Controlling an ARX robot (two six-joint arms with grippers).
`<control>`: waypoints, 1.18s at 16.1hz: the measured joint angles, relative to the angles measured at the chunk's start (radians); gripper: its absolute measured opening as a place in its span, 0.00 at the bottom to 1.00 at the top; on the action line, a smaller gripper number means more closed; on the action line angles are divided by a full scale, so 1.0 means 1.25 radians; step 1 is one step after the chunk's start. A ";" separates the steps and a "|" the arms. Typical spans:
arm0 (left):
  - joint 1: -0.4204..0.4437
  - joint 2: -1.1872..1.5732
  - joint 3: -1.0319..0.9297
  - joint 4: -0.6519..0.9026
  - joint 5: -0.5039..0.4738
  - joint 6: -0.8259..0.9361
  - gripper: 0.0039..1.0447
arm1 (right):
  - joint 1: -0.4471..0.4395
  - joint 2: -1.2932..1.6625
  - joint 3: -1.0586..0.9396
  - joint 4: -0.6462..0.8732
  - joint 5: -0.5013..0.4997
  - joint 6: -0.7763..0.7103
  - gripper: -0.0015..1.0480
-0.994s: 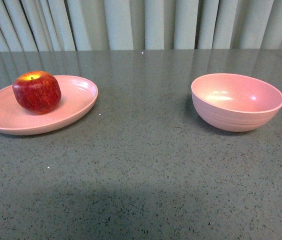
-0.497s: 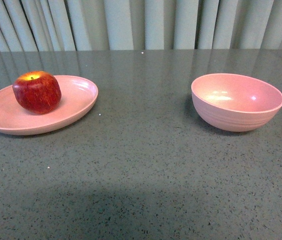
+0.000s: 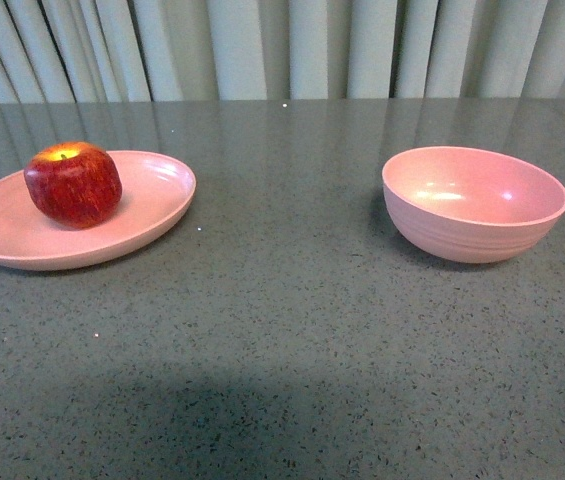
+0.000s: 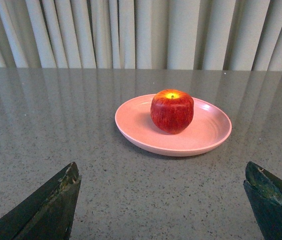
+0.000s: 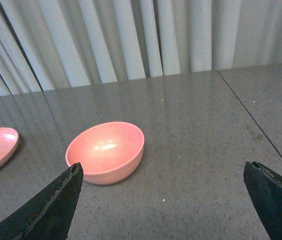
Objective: Move apple from plate to bowl
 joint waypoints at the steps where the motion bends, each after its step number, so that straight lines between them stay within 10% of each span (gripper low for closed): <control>1: 0.000 0.000 0.000 0.000 0.000 0.000 0.94 | 0.010 0.081 0.042 0.048 0.003 -0.013 0.94; 12: 0.000 0.000 0.000 0.000 0.000 0.000 0.94 | 0.089 0.882 0.581 0.010 0.121 -0.070 0.94; 19: 0.000 0.000 0.000 0.000 0.000 0.000 0.94 | 0.099 1.013 0.616 -0.001 0.139 -0.059 0.94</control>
